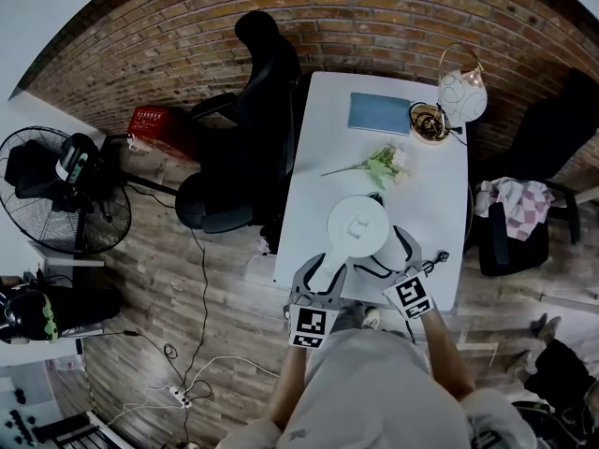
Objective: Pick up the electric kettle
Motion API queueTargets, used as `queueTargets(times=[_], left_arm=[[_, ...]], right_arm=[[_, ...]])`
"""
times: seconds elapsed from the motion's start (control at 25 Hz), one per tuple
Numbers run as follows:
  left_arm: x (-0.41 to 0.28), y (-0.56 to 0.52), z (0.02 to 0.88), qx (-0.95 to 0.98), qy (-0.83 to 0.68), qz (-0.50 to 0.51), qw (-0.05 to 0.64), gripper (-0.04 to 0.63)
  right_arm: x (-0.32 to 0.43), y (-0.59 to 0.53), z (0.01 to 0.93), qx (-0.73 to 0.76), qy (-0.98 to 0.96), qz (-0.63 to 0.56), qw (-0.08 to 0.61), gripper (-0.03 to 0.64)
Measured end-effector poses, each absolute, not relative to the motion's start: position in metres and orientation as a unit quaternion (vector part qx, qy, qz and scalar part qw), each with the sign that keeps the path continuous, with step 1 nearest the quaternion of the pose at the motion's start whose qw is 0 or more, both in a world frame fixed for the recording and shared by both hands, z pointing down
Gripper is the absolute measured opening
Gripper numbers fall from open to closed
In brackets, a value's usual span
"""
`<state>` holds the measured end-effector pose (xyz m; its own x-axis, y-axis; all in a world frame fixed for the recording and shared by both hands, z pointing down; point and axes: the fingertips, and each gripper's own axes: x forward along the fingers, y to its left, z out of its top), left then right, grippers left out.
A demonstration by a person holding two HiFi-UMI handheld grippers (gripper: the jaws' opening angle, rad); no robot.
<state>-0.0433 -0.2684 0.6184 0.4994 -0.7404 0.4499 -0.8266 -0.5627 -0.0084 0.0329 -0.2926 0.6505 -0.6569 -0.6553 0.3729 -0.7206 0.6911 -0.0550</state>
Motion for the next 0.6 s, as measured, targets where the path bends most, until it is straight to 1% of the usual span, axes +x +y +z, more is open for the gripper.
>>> queueTargets(times=[0.24, 0.36, 0.48, 0.6], left_arm=[[-0.048, -0.272, 0.618, 0.864, -0.449, 0.204, 0.101, 0.186], [-0.047, -0.274, 0.618, 0.868, -0.441, 0.205, 0.096, 0.158], [-0.047, -0.274, 0.619, 0.872, -0.431, 0.213, 0.088, 0.151], [-0.046, -0.273, 0.619, 0.883, -0.409, 0.212, 0.090, 0.147]], right_arm=[[0.022, -0.304, 0.655, 0.381, -0.907, 0.090, 0.158, 0.555], [0.016, -0.311, 0.658, 0.376, -0.911, 0.064, 0.159, 0.560], [0.013, -0.314, 0.655, 0.394, -0.904, 0.089, 0.139, 0.566], [0.013, -0.314, 0.655, 0.396, -0.903, 0.091, 0.140, 0.566]])
